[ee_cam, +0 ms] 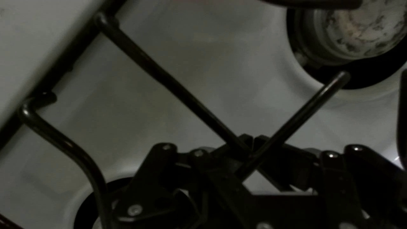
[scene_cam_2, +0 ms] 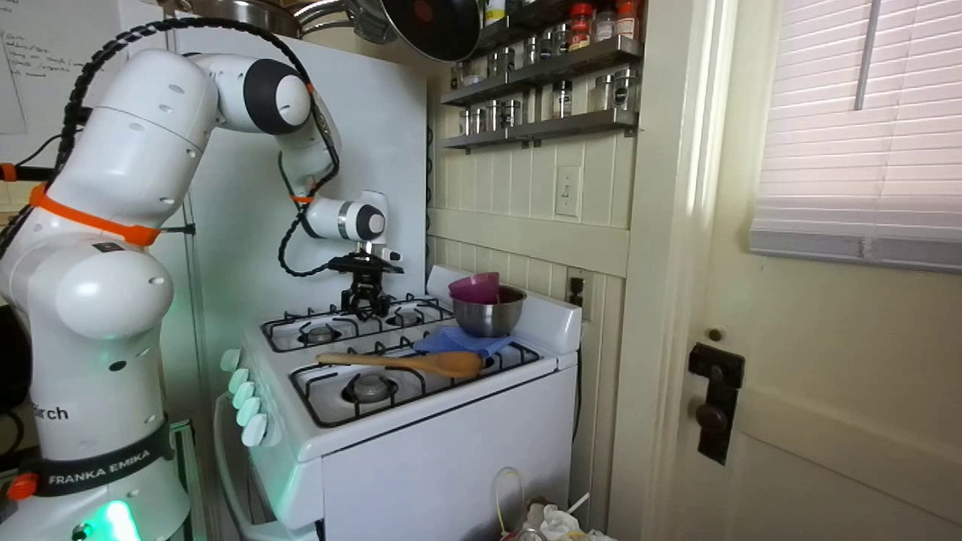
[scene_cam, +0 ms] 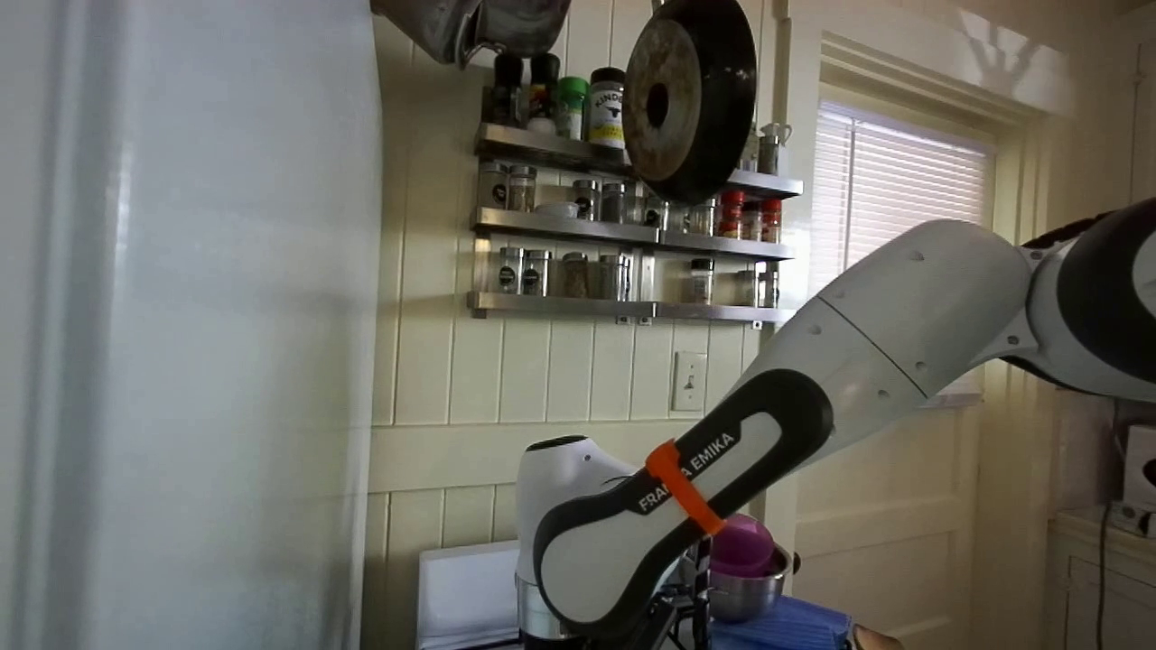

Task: Move the black grating on the left to the right.

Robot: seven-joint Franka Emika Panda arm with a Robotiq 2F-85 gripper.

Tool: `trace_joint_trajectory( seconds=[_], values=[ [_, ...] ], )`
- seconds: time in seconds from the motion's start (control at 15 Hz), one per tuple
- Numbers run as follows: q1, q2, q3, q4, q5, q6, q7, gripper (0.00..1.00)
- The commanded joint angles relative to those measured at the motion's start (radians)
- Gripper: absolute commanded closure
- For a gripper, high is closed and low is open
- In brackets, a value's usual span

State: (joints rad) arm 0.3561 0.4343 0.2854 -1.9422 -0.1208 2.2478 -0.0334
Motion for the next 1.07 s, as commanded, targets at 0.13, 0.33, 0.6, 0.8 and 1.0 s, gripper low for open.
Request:
trace_joint_trajectory(
  seconds=[0.13, 0.33, 0.6, 0.8, 1.0],
  values=[
    [0.028, -0.079, -0.028, -0.042, -0.044, -0.031, 0.083, 1.0],
    [0.037, -0.116, -0.033, -0.055, -0.073, -0.05, 0.11, 1.0],
    [0.026, -0.165, -0.026, -0.063, -0.082, -0.116, 0.101, 1.0],
    [0.015, -0.185, -0.015, -0.038, -0.079, -0.21, 0.041, 1.0],
    [0.003, -0.212, 0.0, -0.018, -0.064, -0.33, -0.068, 1.0]
  ],
)
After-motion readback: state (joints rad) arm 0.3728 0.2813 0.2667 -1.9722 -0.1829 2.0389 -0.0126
